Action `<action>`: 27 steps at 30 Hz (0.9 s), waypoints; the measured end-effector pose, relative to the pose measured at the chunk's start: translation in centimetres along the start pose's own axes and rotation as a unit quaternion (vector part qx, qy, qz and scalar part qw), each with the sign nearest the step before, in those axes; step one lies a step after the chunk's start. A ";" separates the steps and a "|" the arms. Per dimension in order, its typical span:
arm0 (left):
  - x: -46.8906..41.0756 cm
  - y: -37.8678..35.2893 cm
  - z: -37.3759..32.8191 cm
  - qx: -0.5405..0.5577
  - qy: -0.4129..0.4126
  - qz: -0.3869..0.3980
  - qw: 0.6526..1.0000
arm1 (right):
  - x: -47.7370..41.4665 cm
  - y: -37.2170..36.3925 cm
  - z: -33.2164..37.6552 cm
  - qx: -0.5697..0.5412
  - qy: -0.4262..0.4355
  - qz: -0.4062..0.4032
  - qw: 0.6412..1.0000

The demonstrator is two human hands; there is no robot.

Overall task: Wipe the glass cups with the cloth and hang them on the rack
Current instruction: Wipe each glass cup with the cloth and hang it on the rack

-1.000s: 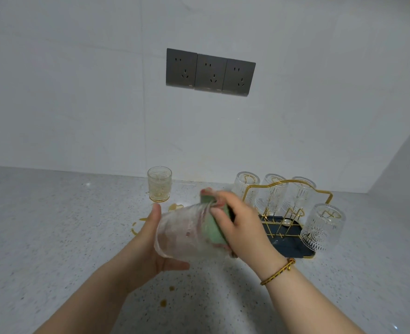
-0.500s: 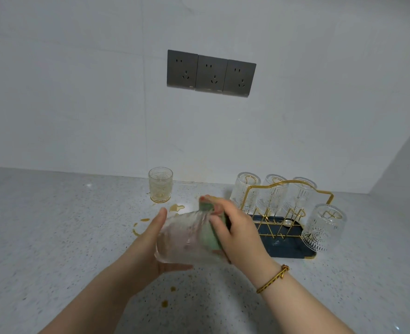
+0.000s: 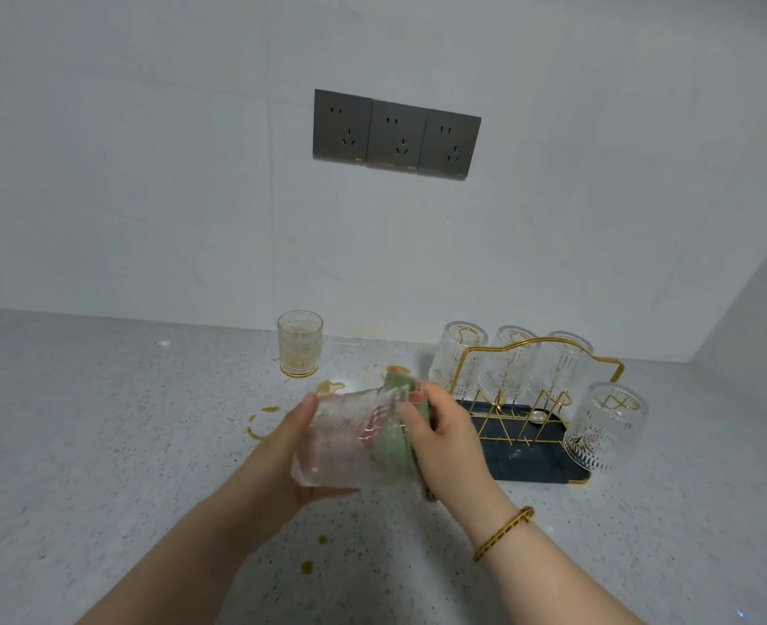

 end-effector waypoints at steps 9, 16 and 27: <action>0.0 0.2 0.6 0.008 -0.074 -0.023 0.997 | 0.3 -0.3 0.6 0.045 0.031 -0.002 0.999; 0.1 0.0 0.4 -0.036 -0.029 -0.004 0.999 | 0.2 0.1 0.0 0.008 0.034 -0.007 0.999; 0.4 0.3 0.0 -0.082 -0.083 -0.051 0.992 | 1.0 0.1 -1.3 -0.012 -0.027 -0.034 0.999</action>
Point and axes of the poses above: each hand's wrist, its own x-axis away from the middle knuckle, its own y-axis out of the back of the hand, z = x × y, the point moved 5 cm from there along -x, towards the middle knuckle, and after that the axes turned 3 degrees about y, right-handed, at the moved point
